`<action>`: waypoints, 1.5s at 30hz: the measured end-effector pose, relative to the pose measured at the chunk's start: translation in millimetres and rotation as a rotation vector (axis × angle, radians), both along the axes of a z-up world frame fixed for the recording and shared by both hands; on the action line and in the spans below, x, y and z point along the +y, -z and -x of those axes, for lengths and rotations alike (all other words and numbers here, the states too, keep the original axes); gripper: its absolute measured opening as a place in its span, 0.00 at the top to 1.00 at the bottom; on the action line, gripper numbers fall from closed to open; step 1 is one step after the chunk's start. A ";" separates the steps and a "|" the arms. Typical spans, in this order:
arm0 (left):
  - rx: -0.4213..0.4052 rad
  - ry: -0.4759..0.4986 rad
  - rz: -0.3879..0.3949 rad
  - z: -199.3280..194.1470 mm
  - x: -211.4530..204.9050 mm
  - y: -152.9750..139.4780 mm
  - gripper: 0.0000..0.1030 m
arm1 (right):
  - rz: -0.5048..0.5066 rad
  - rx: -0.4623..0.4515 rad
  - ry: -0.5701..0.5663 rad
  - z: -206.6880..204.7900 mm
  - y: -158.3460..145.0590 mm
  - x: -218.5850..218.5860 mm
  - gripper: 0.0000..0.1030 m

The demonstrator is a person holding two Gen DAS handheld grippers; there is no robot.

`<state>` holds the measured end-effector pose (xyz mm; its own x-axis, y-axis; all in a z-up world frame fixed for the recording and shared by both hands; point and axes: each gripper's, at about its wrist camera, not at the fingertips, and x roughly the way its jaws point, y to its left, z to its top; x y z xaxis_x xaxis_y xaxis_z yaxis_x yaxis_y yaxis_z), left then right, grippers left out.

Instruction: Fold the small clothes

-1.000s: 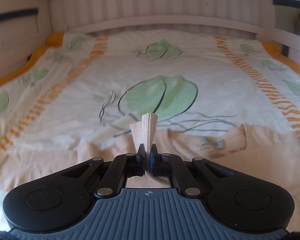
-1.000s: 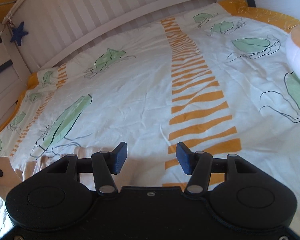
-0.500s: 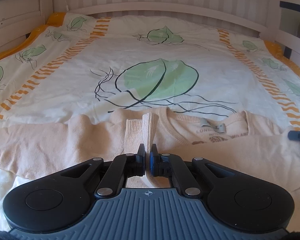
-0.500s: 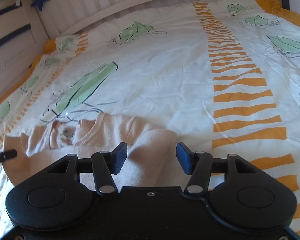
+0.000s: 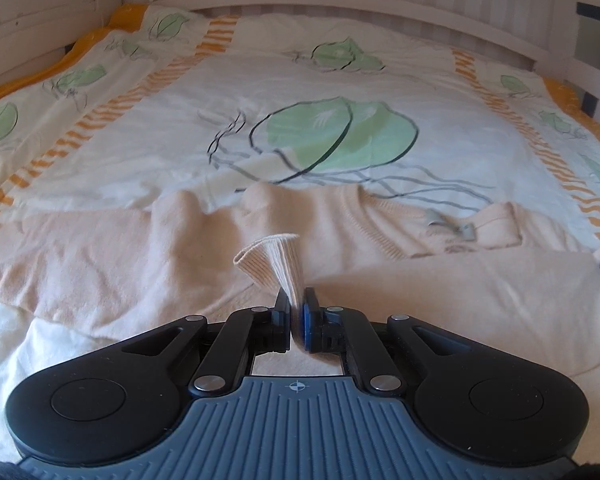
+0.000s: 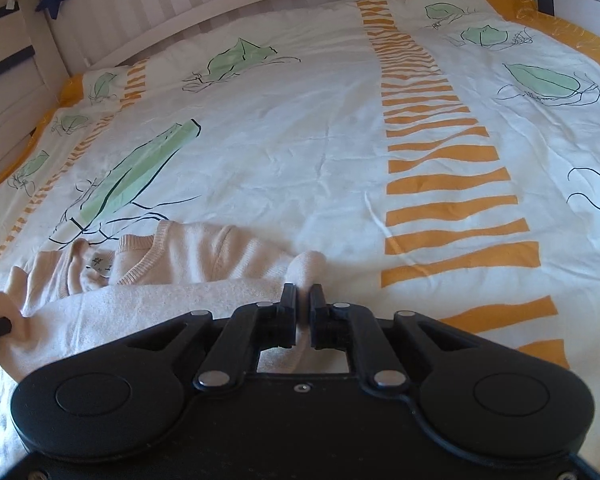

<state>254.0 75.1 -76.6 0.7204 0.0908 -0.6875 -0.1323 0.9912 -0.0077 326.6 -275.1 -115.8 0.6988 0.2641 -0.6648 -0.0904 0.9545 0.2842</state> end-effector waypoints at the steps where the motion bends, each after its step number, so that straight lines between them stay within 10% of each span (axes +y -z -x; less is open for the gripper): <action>1: 0.016 -0.004 0.004 -1.0 3.7 3.6 0.93 | -0.001 0.000 0.005 0.3 0.2 -0.8 0.83; 19: 0.100 -0.082 0.149 13.7 38.1 11.6 0.87 | -0.003 -0.008 0.039 77.0 -28.8 -6.3 0.38; 35: 0.087 -0.028 0.088 33.0 38.7 -11.7 0.71 | 0.208 0.024 -0.022 97.8 -7.8 45.0 0.30; 41: 0.061 0.030 0.098 13.8 21.0 -9.6 0.70 | 0.256 -0.005 0.115 90.4 0.3 31.0 0.30; 45: 0.077 0.029 0.084 1.4 18.4 2.4 0.70 | 0.151 0.029 0.169 94.9 2.5 6.8 0.26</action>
<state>252.6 93.5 -79.0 0.6666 0.0104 -0.7453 -0.1067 0.9909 -0.0816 231.7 -268.3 -118.3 0.7047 0.0409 -0.7083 0.0806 0.9873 0.1372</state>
